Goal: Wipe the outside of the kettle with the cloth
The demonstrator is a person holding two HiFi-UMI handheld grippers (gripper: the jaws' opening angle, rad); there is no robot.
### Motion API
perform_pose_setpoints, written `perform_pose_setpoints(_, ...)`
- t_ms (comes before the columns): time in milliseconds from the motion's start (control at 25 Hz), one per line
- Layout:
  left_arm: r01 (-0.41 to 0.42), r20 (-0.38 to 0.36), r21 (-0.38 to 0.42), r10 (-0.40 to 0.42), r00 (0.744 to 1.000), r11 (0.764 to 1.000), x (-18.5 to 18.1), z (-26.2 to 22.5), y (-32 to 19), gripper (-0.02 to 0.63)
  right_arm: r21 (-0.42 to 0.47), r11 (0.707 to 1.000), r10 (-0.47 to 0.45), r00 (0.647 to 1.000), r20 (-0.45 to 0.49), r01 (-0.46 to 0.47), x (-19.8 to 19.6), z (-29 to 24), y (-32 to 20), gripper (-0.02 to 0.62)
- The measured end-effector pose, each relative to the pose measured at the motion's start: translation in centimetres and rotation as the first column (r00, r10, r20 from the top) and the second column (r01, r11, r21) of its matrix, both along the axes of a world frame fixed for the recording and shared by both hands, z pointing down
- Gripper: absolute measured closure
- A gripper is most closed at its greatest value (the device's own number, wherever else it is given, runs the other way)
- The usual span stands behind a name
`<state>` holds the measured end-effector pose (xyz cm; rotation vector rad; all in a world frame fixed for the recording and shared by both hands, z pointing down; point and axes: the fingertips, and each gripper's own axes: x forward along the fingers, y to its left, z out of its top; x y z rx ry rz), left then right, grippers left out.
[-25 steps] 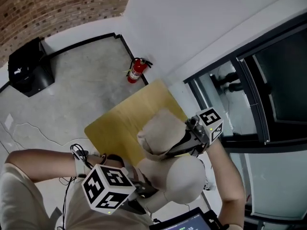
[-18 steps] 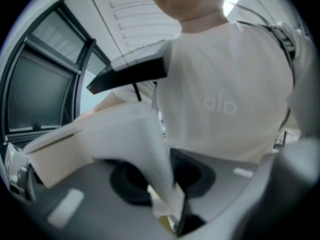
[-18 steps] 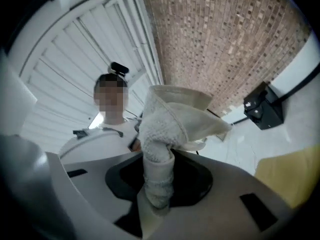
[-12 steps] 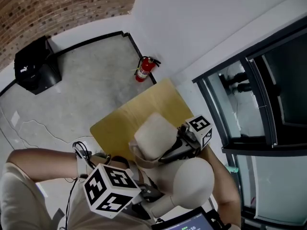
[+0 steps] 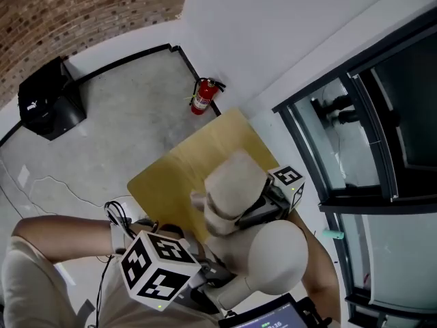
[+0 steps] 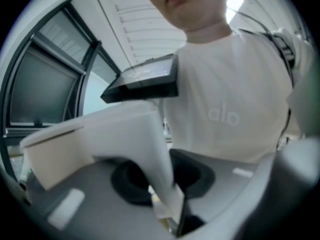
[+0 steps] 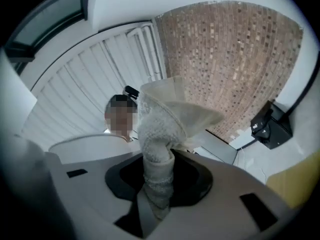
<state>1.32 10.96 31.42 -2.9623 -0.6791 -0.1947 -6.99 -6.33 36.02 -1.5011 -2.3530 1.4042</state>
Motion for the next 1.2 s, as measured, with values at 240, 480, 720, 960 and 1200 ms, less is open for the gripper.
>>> perform_pose_setpoints(240,-0.01,-0.034,-0.086,0.008,0.999,0.996,-0.3,0.9,1.2,0.506,-0.062,0.984,0.166,0.986,-0.01,-0.167,1.2,4.0,0.8,0.48)
perform_pose_setpoints(480,0.136,-0.052,-0.099,-0.142,0.989,0.986,-0.8,0.3,-2.0,0.514,0.045,0.717,0.69,0.718,0.095,-0.696,7.2,-1.1,-10.7,0.48)
perform_pose_setpoints(720,0.381,0.008,-0.103,-0.382,0.924,0.919,-0.2,0.8,-8.6,0.515,0.359,0.249,0.88,0.364,0.304,-0.9,15.3,-11.3,-10.9,0.48)
perform_pose_setpoints(960,0.529,0.086,-0.199,-0.523,0.848,0.825,1.3,3.3,-15.4,0.518,0.709,0.137,0.851,0.448,0.272,-0.692,9.5,-12.7,-4.8,0.48)
perform_pose_setpoints(1200,0.557,0.14,-0.23,-0.539,0.83,0.798,3.9,5.0,-17.9,0.517,0.92,0.143,0.783,0.61,0.12,-0.365,6.1,-7.8,-2.0,0.482)
